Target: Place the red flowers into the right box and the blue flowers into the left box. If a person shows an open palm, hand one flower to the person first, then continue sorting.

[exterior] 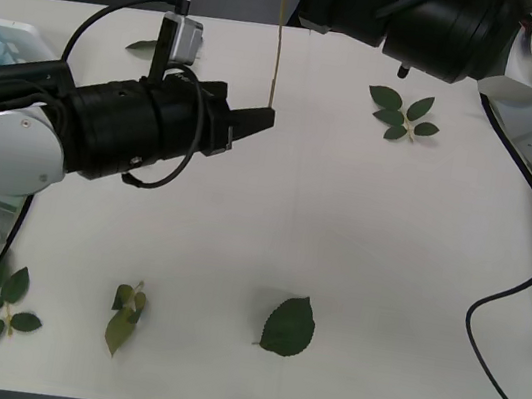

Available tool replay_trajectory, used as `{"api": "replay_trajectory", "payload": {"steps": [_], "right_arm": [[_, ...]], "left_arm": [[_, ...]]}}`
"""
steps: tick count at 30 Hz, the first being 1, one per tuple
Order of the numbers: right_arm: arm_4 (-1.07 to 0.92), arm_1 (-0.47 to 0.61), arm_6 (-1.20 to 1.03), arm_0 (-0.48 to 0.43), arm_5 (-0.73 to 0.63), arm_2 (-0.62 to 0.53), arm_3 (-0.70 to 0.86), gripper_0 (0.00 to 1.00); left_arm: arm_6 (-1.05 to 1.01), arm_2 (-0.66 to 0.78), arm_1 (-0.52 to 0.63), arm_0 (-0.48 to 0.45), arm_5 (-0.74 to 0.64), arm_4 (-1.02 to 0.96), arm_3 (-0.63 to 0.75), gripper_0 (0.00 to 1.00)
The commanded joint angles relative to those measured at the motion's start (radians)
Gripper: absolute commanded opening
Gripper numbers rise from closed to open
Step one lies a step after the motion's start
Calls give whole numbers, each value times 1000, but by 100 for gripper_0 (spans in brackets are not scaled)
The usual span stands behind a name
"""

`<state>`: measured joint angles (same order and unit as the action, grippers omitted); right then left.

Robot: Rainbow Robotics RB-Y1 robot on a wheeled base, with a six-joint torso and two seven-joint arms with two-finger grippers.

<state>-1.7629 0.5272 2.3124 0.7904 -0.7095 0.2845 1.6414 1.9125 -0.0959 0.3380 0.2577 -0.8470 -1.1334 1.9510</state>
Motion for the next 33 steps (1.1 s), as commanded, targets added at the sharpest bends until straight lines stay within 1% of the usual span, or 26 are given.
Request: {"api": "replay_trajectory", "payload": {"steps": [1,3,7,8,9,10,11,12,31,32,33], "right_arm": [[-21,-21,1,52,15,2,12,0],[-21,-21,-1,52,15,2,12,0],[-29,-21,-4,52,15,2,12,0],[-30,-21,-4,52,15,4,12,0],[-30,-21,-4,52,15,4,12,0],[-30,-21,-5,52,15,4,12,0],[-30,-21,-5,52,15,5,12,0],[-30,-21,-7,52,15,4,12,0],[-55,-16,-7,52,25,9,12,0],[-56,-15,-5,52,30,9,14,3],[-61,-13,-4,52,33,9,12,16]], "left_arm": [[2,-61,-34,81,94,11,-38,100],[2,-77,-42,104,120,15,-57,100],[3,-85,-48,132,124,37,-64,100],[3,-87,-48,133,123,37,-64,94],[5,-87,-48,135,124,37,-64,55],[5,-87,-48,135,123,30,-64,19],[5,-87,-48,135,123,26,-64,7],[5,-87,-48,137,123,23,-66,0],[8,-88,-48,141,137,6,-64,0],[8,-88,-48,141,137,6,-64,0],[8,-88,-48,141,137,7,-64,0]]}}
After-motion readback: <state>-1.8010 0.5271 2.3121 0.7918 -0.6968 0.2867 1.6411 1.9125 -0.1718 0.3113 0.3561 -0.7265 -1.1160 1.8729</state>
